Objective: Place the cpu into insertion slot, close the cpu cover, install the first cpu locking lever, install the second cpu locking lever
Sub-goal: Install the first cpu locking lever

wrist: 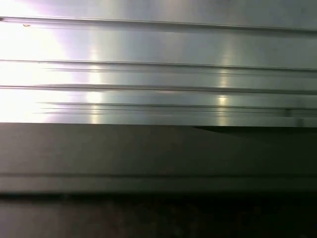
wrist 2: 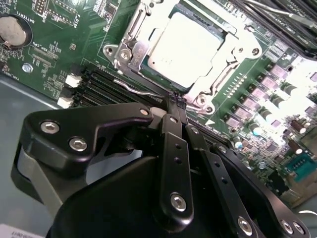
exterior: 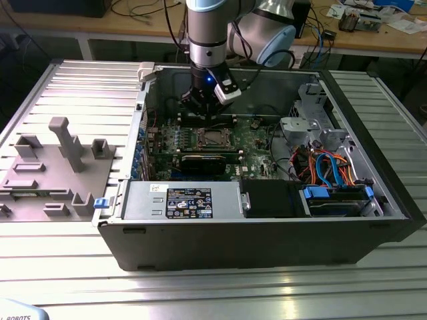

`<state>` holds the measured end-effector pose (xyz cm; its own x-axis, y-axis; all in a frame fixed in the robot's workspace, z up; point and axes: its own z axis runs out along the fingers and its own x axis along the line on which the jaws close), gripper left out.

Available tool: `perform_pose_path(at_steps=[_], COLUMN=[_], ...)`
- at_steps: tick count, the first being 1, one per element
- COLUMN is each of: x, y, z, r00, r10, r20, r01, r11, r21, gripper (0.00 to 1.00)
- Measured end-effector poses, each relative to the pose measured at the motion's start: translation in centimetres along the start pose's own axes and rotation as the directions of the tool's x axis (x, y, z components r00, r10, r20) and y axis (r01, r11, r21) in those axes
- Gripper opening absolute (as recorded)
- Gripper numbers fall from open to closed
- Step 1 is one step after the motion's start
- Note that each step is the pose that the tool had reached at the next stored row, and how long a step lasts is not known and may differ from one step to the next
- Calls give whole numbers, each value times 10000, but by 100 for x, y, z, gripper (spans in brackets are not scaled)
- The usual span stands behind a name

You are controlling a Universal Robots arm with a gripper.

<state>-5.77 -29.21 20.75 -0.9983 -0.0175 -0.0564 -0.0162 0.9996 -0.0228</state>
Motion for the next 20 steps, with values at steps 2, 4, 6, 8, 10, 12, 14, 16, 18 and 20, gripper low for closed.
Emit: perform_pose_path(at_steps=[2, 4, 6, 8, 10, 12, 14, 16, 18, 20], x=[-16, -36, -55, -74, -89, -97, -104, -114, -137, -153], y=[0, 0, 0, 0, -1, 0, -1, -1, -1, -1], z=[17, 34, 44, 56, 66, 73, 77, 80, 85, 87], r00=[10000, 10000, 10000, 10000, 10000, 10000, 10000, 10000, 10000, 10000], r10=[0, 0, -1, -1, -1, -2, -4, -8, -13, -20], r20=[-1, -2, -1, -1, -3, 0, -1, -2, 0, 0], r01=[0, 0, 1, 1, 1, 2, 4, 8, 13, 20], r11=[10000, 10000, 10000, 10000, 10000, 10000, 10000, 10000, 10000, 10000], r21=[0, 1, 0, 1, 3, 1, 0, 2, -1, -1], gripper=[11, 11, 11, 11, 11, 11, 11, 11, 11, 11])
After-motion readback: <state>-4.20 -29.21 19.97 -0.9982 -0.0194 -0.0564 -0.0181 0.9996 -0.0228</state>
